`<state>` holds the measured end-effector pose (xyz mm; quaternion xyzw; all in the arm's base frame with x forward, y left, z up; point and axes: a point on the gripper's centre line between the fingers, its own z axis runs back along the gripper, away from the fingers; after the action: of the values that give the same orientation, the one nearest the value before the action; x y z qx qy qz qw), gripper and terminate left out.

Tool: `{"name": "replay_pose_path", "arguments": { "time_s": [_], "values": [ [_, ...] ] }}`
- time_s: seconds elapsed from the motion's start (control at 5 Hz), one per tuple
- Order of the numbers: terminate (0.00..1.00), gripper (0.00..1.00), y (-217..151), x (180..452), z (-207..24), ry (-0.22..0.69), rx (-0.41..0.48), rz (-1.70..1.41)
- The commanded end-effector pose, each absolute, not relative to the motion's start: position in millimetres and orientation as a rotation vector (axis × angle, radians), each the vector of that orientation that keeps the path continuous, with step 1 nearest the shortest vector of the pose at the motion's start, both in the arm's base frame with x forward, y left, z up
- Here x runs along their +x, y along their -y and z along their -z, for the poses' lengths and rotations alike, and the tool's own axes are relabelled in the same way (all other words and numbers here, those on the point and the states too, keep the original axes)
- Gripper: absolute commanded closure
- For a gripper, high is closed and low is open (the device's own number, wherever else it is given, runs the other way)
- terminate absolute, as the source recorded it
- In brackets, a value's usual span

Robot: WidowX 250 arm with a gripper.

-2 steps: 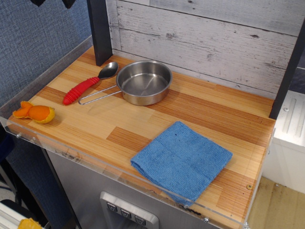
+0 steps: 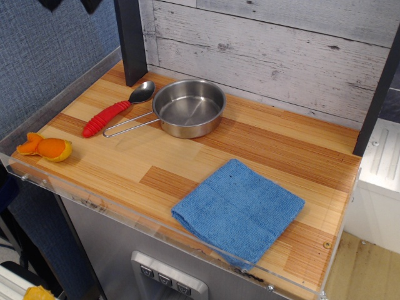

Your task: Place the pot above the blue cloth.

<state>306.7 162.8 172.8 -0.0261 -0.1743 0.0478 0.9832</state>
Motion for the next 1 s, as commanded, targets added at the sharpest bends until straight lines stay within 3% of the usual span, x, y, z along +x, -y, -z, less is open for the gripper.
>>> {"name": "replay_pose_path", "arguments": {
  "time_s": [0.0, 0.4, 0.8],
  "values": [
    [0.0, 0.0, -125, 335, -180, 0.392, -0.049, -0.053],
    [0.0, 0.0, -109, 364, -156, 0.402, -0.057, -0.063],
    [0.0, 0.0, -122, 380, -114, 0.343, -0.032, -0.107]
  ]
}}
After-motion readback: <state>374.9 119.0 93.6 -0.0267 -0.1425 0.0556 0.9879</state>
